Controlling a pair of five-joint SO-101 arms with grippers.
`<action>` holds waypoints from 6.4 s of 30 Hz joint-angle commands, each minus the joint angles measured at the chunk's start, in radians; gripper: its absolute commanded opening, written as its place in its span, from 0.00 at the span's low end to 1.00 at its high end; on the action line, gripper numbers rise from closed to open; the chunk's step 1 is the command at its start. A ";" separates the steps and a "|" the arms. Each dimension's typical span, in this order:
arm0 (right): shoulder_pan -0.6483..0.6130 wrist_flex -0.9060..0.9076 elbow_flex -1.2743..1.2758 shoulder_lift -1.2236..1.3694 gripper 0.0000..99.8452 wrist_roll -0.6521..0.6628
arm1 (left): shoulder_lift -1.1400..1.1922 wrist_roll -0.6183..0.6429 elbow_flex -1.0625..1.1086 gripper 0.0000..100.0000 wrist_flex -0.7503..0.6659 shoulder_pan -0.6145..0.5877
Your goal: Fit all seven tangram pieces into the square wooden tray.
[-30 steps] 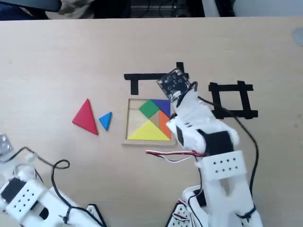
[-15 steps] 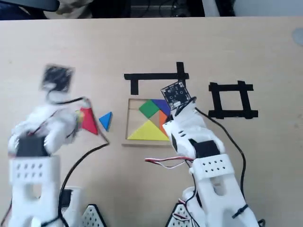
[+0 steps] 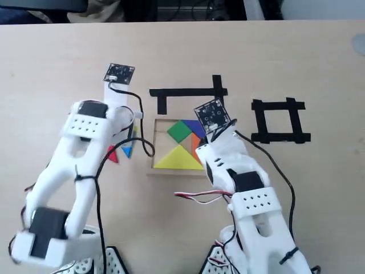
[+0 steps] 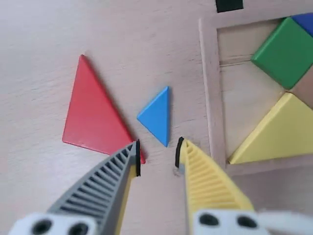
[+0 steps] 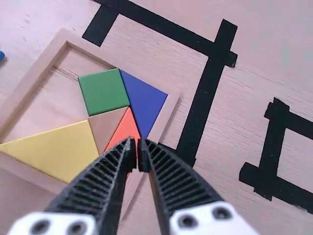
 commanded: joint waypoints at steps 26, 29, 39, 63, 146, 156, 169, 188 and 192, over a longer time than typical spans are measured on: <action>0.017 -0.028 0.002 -0.016 0.01 -0.005 | 0.089 -0.169 -0.027 0.01 -0.258 -0.151; 0.017 -0.028 0.002 -0.016 0.01 -0.006 | 0.089 -0.258 -0.031 0.06 -0.262 -0.130; 0.017 -0.028 0.004 -0.016 0.01 -0.003 | 0.347 -0.402 -0.156 0.03 -0.253 -0.061; 0.017 -0.028 0.004 -0.016 0.01 -0.002 | 0.376 -0.480 -0.113 0.03 0.025 0.104; 0.028 -0.029 0.013 -0.016 0.01 0.000 | 0.126 -0.330 -0.125 0.03 -0.087 0.082; 0.026 -0.029 0.015 -0.016 0.01 0.000 | 0.101 -0.439 0.082 0.03 -0.155 0.051; 0.025 -0.029 0.016 -0.016 0.01 0.000 | 0.232 -0.439 0.042 0.03 -0.252 0.079; 0.025 -0.029 0.016 -0.016 0.01 0.000 | 0.390 -0.350 -0.297 0.03 -0.189 0.122; 0.025 -0.029 0.016 -0.016 0.01 0.000 | 0.310 -0.353 -0.414 0.03 -0.041 0.122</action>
